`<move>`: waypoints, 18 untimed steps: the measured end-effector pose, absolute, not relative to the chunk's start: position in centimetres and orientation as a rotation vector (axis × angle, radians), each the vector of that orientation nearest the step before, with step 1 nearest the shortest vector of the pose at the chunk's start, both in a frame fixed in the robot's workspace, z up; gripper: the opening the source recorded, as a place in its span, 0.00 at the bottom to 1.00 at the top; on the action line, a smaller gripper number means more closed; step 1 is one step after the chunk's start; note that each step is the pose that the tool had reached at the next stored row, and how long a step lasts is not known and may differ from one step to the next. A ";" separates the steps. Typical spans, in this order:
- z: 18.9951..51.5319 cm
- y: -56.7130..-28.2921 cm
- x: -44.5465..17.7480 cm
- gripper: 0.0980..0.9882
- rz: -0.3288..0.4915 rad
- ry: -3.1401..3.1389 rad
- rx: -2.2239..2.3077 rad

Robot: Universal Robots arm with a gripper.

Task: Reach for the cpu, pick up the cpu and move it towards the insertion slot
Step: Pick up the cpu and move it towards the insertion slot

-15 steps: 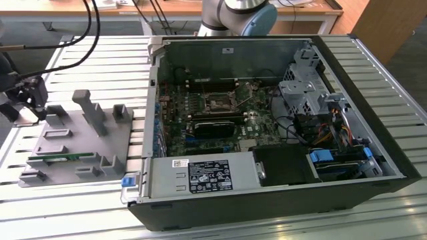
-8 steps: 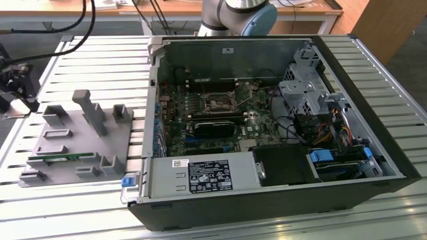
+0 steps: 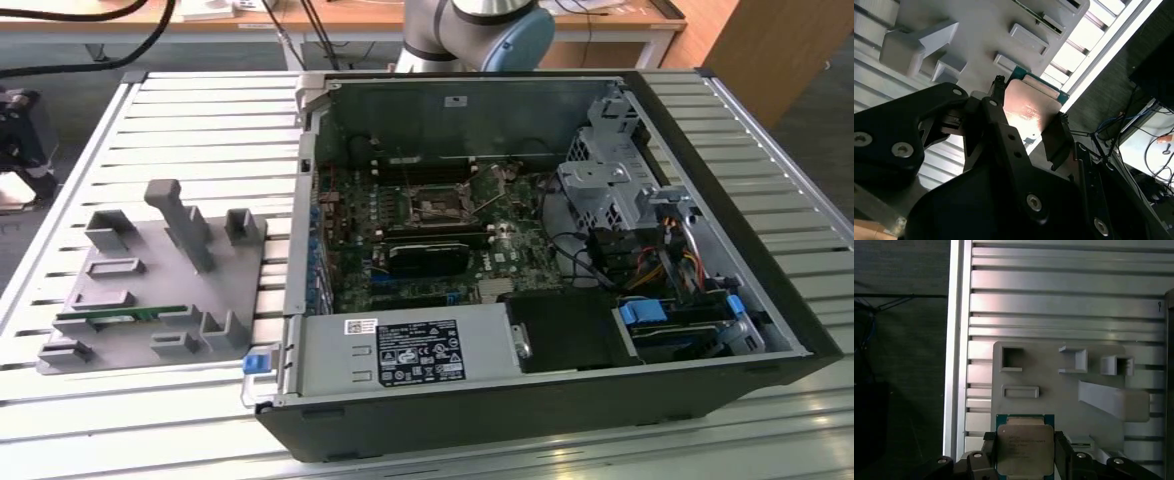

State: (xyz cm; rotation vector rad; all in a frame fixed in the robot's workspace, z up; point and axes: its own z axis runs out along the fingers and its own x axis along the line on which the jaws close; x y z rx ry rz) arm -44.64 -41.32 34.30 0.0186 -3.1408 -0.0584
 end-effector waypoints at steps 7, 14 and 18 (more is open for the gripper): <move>37.5 -41.3 -44.6 0.50 -0.058 -3.141 0.019; 39.7 -41.3 -44.6 0.50 -0.058 -3.141 0.019; 39.6 -41.4 -44.3 0.50 -0.056 -3.141 0.009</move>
